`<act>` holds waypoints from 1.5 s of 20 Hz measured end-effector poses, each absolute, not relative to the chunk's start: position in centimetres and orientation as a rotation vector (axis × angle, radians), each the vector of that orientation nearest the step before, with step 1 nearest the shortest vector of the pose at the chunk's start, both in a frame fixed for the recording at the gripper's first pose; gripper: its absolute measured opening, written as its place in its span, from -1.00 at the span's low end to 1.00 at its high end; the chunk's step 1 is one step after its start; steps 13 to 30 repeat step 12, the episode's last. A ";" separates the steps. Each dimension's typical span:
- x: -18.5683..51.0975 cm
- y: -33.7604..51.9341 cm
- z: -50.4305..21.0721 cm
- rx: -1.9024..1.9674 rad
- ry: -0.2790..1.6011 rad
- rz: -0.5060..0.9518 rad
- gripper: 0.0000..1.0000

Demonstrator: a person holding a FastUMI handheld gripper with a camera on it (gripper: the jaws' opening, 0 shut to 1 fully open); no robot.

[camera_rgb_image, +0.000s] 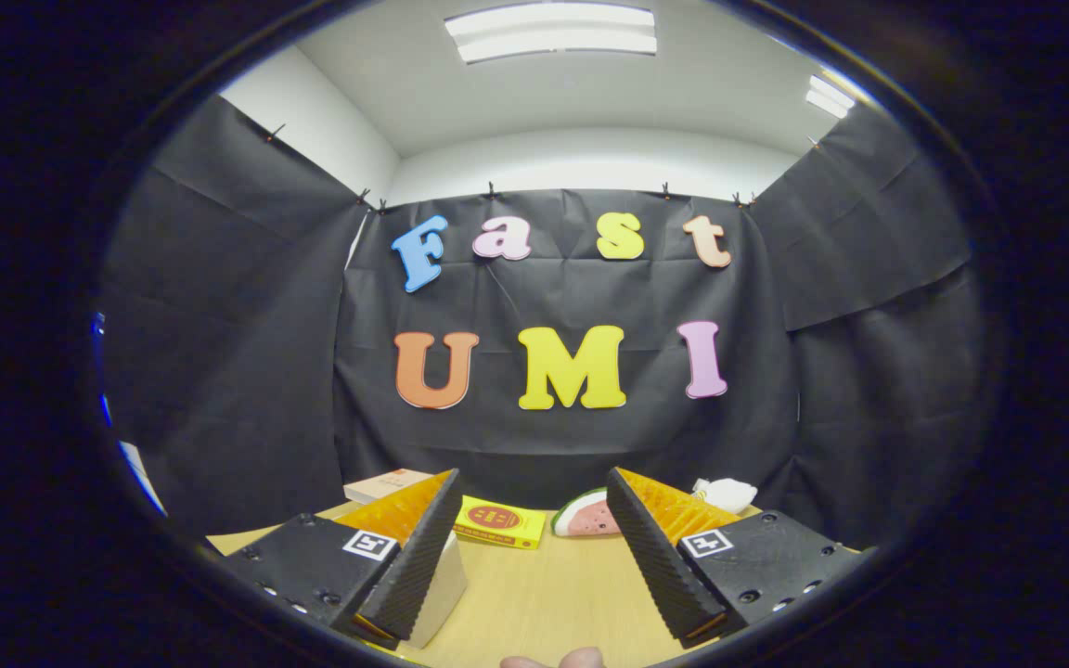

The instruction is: Open the storage box then place both shoes into the box .Put the left shoe in first, then the right shoe, with the right side of both shoes facing outward in a uniform manner.

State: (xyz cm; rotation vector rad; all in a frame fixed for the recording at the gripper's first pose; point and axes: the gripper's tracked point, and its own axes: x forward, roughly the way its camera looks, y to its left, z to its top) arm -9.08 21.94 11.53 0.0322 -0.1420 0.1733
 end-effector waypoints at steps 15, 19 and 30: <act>-5.0 14.6 9.2 0.075 -0.056 0.221 0.89; -5.0 14.6 9.2 0.075 -0.056 0.221 0.89; -5.0 14.6 9.2 0.075 -0.056 0.221 0.89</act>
